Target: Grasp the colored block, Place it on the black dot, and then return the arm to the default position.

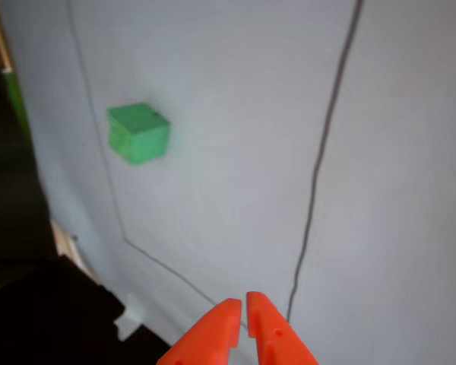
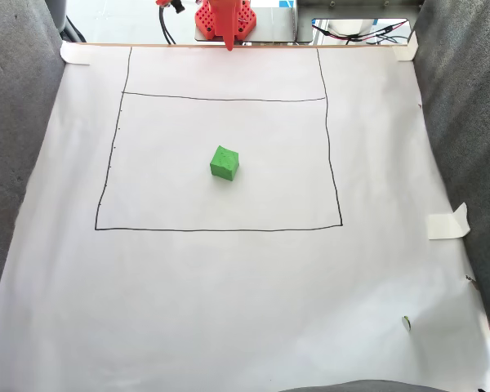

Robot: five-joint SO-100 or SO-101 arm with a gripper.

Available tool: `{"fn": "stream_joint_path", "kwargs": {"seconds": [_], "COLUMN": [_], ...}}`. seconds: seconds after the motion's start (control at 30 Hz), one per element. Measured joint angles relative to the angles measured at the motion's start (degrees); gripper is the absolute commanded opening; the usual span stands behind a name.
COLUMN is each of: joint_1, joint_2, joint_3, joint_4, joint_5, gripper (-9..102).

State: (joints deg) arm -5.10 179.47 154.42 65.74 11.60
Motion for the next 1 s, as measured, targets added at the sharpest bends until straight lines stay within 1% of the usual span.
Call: {"fn": "stream_joint_path", "kwargs": {"seconds": [0.23, 0.57, 0.8, 1.0], "joint_1": [2.1, 2.0, 2.0, 2.0], "joint_2": [7.4, 7.6, 7.6, 7.6], "joint_3": [11.0, 20.0, 20.3, 20.3], "joint_4": [-12.3, -21.6, -23.5, -21.8], "joint_5": [-6.2, -8.4, -8.4, -10.5], "gripper": [0, 0, 0, 0]}}
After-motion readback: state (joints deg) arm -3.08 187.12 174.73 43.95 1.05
